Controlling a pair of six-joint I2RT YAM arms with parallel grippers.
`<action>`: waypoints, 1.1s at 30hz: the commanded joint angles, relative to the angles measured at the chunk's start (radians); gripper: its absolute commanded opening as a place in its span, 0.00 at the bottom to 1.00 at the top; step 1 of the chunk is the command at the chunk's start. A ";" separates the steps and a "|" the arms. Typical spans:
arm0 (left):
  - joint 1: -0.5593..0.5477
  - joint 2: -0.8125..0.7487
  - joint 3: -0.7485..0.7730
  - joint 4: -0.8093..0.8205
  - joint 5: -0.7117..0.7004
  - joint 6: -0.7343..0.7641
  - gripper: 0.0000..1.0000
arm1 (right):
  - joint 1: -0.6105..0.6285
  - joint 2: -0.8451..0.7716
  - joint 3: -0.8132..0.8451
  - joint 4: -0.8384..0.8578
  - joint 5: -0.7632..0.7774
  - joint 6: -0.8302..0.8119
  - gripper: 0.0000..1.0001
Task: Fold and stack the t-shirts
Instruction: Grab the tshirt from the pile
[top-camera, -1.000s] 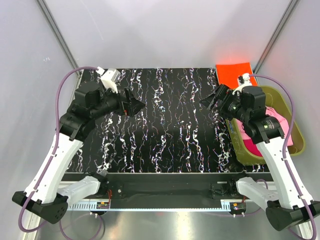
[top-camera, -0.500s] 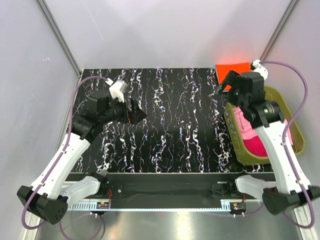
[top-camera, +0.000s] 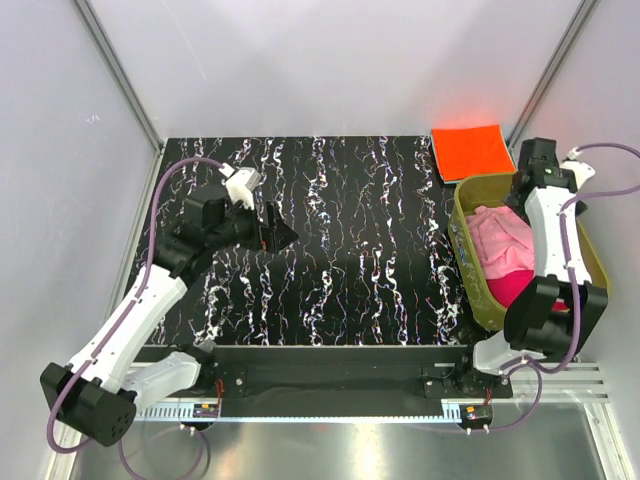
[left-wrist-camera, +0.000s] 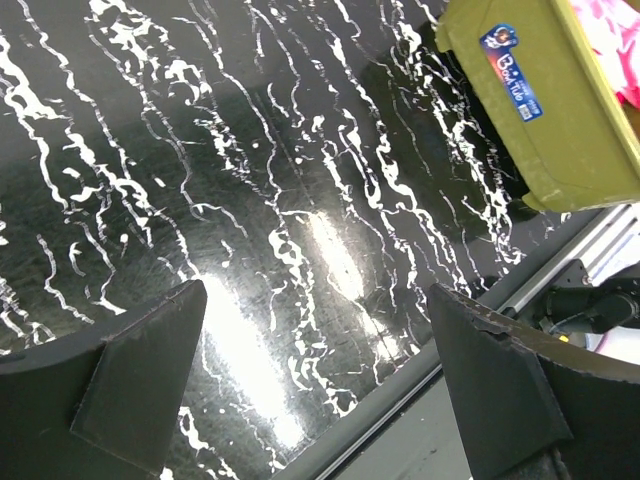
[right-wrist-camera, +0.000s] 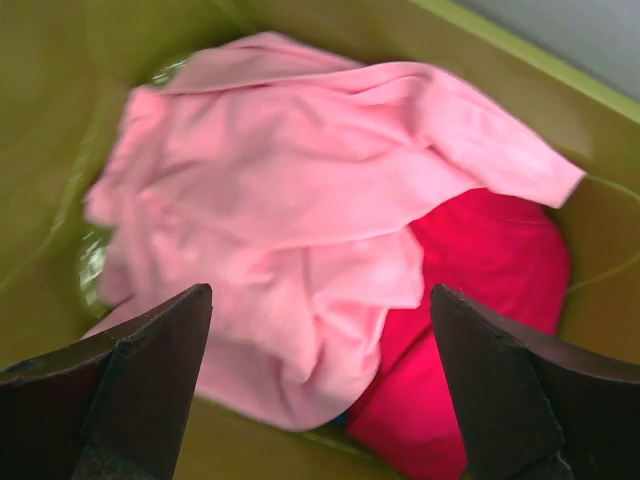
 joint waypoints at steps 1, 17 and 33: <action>-0.006 0.014 0.020 0.067 0.046 -0.015 0.99 | -0.069 0.023 -0.017 0.007 0.041 0.056 0.95; -0.006 0.054 0.014 0.069 0.018 -0.037 0.99 | -0.183 0.134 -0.217 0.283 -0.164 0.021 0.70; -0.007 0.021 -0.038 0.085 0.015 -0.041 0.99 | -0.183 -0.087 -0.006 0.151 -0.209 -0.082 0.07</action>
